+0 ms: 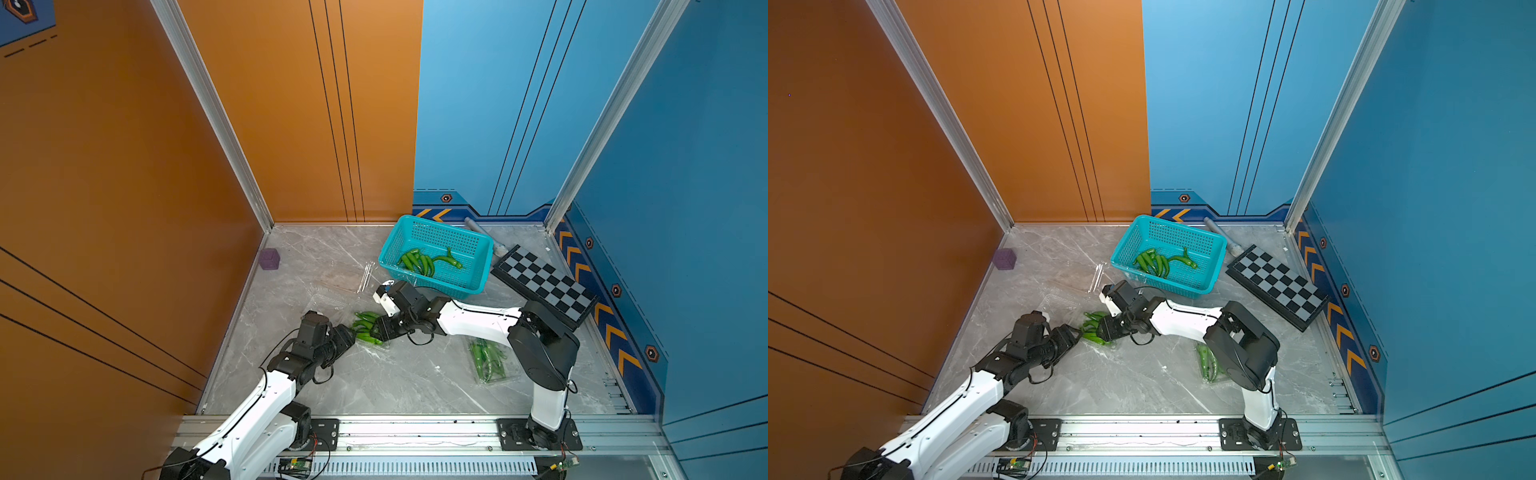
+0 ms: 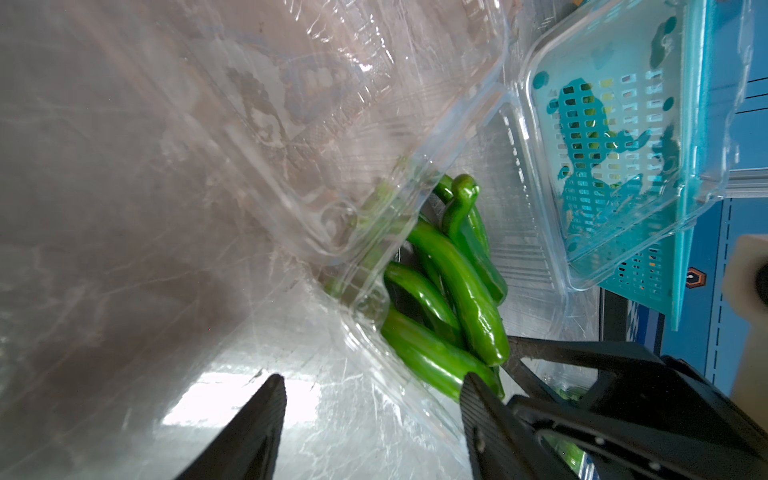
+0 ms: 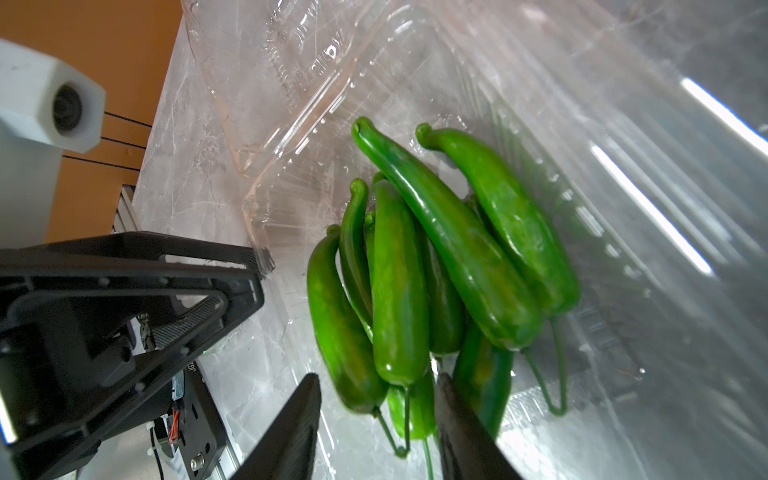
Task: Take small green peppers out of containers
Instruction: Pick up the green pepper from the packing box.
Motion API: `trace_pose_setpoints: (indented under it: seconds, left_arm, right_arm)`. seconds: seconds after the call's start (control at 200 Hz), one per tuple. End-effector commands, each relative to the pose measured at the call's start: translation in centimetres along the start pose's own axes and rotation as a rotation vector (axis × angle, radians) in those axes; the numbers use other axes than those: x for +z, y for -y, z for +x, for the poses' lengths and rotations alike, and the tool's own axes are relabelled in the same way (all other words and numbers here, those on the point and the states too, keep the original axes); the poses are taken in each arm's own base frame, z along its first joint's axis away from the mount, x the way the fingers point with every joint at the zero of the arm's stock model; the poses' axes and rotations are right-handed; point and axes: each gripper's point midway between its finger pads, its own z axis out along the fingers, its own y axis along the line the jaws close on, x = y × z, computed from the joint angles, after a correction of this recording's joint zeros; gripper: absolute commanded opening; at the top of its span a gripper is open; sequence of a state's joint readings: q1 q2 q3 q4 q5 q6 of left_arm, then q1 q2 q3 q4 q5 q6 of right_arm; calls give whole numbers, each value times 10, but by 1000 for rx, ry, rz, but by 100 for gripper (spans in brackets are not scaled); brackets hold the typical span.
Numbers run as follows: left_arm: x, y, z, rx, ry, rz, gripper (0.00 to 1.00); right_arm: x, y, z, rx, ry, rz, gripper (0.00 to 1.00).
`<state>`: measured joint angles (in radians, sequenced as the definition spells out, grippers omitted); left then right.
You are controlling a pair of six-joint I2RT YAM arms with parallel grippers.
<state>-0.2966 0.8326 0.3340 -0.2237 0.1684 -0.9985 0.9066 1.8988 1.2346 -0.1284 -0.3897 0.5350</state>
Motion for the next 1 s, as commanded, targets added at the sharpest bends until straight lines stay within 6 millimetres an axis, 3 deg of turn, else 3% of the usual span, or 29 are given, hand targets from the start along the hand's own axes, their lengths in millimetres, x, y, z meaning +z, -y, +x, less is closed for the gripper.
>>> trace_pose_setpoints:
  seconds: [0.0, 0.32, 0.701, 0.996]
  left_arm:
    - [2, -3, 0, 8, -2, 8, 69]
    - [5, -2, -1, 11, -11, 10, 69]
    - [8, 2, -3, 11, -8, 25, 69]
    - [9, 3, -3, 14, -15, 29, 68]
  right_arm:
    - [11, 4, 0, 31, -6, -16, 46]
    - [19, -1, -5, 41, -1, -60, 42]
    - [22, -5, -15, 79, 20, -117, 25]
    - [27, -7, -15, 84, 9, -136, 28]
